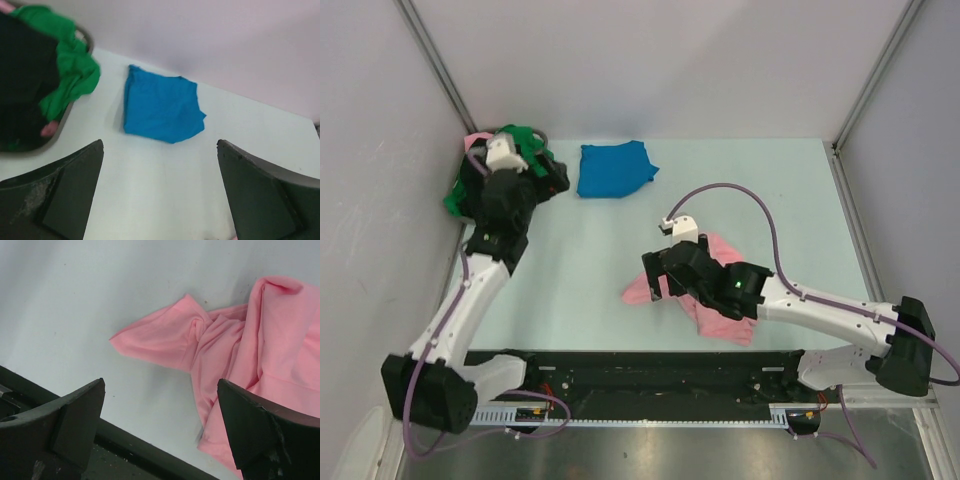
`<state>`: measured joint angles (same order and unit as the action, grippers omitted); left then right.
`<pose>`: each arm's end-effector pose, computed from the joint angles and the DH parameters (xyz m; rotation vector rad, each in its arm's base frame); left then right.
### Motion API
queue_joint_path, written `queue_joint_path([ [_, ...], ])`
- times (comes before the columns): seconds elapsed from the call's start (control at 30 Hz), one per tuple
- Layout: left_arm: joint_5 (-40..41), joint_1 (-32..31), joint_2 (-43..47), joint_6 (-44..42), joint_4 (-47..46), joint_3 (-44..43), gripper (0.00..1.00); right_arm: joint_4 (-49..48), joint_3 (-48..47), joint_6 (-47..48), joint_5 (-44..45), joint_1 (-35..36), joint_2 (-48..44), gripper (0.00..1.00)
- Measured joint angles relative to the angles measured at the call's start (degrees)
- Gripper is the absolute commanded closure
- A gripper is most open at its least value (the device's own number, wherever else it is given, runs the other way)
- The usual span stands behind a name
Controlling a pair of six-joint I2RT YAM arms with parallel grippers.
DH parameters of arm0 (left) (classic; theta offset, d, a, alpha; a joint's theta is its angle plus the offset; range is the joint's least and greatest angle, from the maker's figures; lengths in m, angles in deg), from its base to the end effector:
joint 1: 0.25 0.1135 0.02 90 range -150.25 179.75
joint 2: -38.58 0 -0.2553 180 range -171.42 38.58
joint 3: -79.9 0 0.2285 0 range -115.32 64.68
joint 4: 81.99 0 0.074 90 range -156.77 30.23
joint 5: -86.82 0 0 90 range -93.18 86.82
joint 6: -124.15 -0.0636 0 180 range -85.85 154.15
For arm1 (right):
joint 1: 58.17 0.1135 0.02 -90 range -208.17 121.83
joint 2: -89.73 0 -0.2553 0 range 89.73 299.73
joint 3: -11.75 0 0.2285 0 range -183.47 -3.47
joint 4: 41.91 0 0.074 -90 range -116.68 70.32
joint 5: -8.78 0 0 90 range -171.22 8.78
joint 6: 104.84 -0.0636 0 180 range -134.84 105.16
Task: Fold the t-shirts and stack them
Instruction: Flatten the tshirt out
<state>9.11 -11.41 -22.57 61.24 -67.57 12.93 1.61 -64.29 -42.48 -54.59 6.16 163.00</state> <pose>0.2565 -0.0368 0.3399 -0.3961 1.6812 -0.3097 0.1443 0.2345 0.2836 -0.4669 2.1681 0.3642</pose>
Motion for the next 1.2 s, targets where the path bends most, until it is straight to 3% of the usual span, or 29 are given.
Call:
queue_joint_path([
  [0.2, -7.06, -0.52, -20.85, -11.80, 12.07, -29.66, 0.00, 3.26, 0.00, -1.25, 1.36, 0.81, -1.70, 0.00],
  [0.33, -8.07, -0.46, -39.10, -18.16, 24.26, -58.73, 0.00, 4.94, 0.04, -1.51, 2.89, 1.27, -1.44, 0.00],
  [0.4, -9.97, 0.33, -44.46, -18.84, 26.12, -66.66, 0.01, 5.14, 0.04, -1.62, 3.48, 1.33, -0.76, 0.00],
  [0.87, -21.57, 12.68, -52.63, -17.97, 31.43, -80.78, 0.00, 3.89, 0.98, -1.88, 3.08, 1.75, 11.45, 0.00],
  [1.2, -20.00, 15.67, -51.98, -14.21, 28.89, -77.55, 0.00, 3.58, 1.03, -2.14, 2.43, 2.75, 15.39, 0.00],
])
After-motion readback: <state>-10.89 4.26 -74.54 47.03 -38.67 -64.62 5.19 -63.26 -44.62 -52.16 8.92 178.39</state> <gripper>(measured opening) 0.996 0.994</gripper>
